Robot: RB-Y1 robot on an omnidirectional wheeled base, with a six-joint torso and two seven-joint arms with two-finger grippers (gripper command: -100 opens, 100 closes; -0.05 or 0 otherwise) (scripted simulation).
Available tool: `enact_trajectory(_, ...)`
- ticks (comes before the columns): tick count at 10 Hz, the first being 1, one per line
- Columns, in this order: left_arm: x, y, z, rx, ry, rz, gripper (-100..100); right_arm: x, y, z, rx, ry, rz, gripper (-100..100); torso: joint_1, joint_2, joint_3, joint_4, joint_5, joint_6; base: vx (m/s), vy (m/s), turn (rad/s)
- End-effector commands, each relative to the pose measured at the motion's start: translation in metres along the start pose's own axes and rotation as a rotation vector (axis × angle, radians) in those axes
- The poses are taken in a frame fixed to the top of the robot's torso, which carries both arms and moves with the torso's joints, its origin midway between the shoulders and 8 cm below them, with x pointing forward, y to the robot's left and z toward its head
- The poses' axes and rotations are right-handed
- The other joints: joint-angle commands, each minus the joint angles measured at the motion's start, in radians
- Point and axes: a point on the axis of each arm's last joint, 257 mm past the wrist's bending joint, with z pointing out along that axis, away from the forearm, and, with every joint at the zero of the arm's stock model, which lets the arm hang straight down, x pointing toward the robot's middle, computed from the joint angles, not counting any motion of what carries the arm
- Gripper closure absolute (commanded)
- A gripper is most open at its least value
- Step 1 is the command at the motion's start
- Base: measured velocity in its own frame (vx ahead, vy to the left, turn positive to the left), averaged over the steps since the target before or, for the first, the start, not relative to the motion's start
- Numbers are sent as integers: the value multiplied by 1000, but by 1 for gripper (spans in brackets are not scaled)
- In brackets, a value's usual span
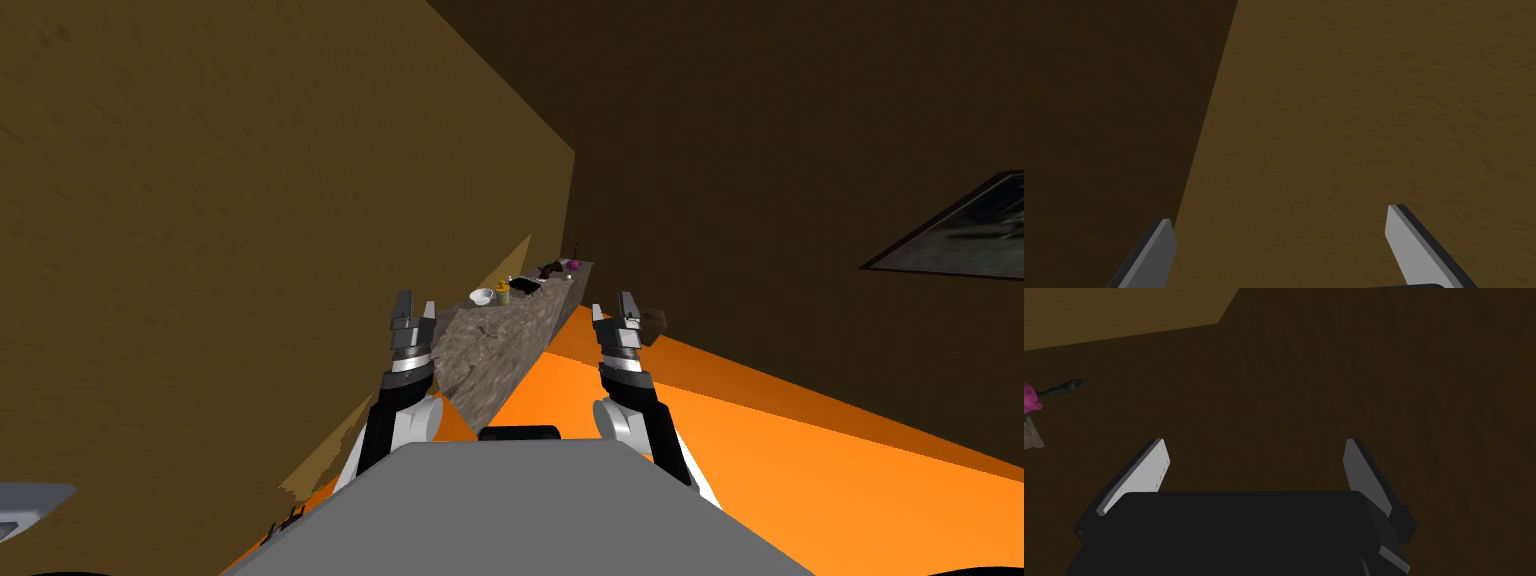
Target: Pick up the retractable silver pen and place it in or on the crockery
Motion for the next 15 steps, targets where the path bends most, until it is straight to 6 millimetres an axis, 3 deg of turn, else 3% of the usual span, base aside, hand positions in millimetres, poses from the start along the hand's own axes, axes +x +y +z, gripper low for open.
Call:
enact_trajectory(1, 4, 8, -1, -17, 37, 23, -100, 0, 0, 0, 0, 0, 0, 0, 0, 0, 0, 0, 0, 0, -8, 11, -52)
enact_trajectory(4, 6, 38, -6, -89, 114, 97, -100, 0, 0, 0, 0, 0, 0, 0, 3, 2, 1, 0, 1, 0, -33, 33, -105)
enact_trajectory(7, -5, 83, -12, -200, 164, 197, -100, 0, 0, 0, 0, 0, 0, 0, 4, 4, 2, 1, 1, 0, -64, 57, -168)
enact_trajectory(8, -5, 85, -12, -208, 165, 198, -100, 0, 0, 0, 0, 0, 0, 0, 5, 5, 3, 1, 1, 0, -49, 48, -50)
enact_trajectory(10, -23, 119, -18, -297, 180, 274, -100, 0, 0, 0, 0, 0, 0, 0, 3, 3, 2, 1, 1, 0, -55, 39, -179)
enact_trajectory(11, -23, 122, -19, -309, 180, 275, -100, 0, 0, 0, 0, 0, 0, 0, 3, 4, 2, 1, 1, 0, -52, 36, -89)
enact_trajectory(13, -48, 157, -26, -404, 184, 354, -100, 0, 0, 0, 0, 0, 0, 0, 3, 3, 2, 1, 1, 0, -60, 50, -205)
enact_trajectory(14, -49, 162, -28, -425, 185, 356, -100, 0, 0, 0, 0, 0, 0, 0, 5, 4, 2, 1, 1, 0, -58, 47, -90)
enact_trajectory(15, -63, 177, -31, -468, 183, 396, -100, 0, 0, 0, 0, 0, 0, 0, 4, 3, 2, 1, 1, 0, -50, 30, -183)
